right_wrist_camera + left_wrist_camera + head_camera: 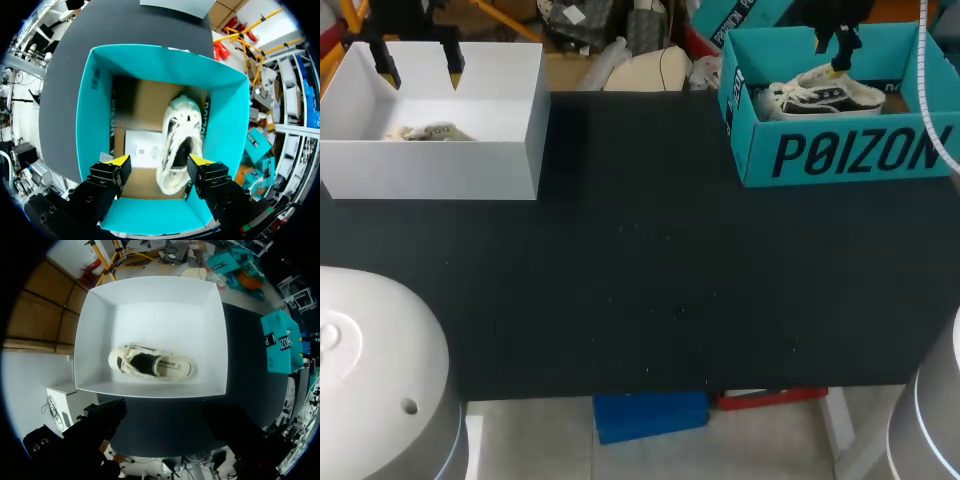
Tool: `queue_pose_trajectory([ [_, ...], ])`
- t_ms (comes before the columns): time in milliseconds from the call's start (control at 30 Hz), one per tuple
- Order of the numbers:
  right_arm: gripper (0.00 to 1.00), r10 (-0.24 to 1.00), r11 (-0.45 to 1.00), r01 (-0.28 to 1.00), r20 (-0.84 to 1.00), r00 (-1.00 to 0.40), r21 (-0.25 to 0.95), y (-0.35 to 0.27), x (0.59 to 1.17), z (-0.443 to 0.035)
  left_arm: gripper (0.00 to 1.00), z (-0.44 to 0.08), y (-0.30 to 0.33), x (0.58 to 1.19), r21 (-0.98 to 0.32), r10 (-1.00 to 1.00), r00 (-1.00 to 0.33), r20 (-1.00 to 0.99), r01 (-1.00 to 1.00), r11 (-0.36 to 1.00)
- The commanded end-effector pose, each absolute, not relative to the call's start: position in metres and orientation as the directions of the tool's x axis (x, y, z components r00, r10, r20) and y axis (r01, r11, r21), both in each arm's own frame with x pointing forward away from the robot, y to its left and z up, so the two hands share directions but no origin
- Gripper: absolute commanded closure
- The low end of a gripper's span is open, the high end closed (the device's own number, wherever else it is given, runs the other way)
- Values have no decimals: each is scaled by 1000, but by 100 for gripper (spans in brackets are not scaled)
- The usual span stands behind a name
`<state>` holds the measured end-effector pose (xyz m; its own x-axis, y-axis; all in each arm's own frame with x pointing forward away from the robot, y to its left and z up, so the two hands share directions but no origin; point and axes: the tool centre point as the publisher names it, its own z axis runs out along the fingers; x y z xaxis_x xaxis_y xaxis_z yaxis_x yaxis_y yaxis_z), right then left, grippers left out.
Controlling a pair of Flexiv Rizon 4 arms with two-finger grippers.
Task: Take the shoe out of the shoebox, open the shoe tongue, remove and reinsert the insole, then place the shoe into the shoebox
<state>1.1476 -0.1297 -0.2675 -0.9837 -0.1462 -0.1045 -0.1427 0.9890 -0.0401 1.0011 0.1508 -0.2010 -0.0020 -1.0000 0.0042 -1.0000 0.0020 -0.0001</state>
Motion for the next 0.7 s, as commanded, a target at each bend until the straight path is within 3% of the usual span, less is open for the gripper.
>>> queue_pose_trajectory([
  [33,36,-129,991,-129,-16,-991,-33,-137,1165,-283,0,-200,151,1001,1,-1000,-1,3,-1000,1],
  [200,36,-101,994,-100,-5,-995,-34,-143,1167,-300,0,-200,151,1001,1,-1000,-1,3,-1000,1],
  [367,50,-68,997,-69,7,-998,-41,-150,1165,-318,0,-200,151,1001,1,-1000,-1,3,-1000,1],
  [700,48,-14,999,-14,6,-1000,-38,-167,1167,-343,0,-200,151,1001,1,-1000,-1,3,-1000,1],
])
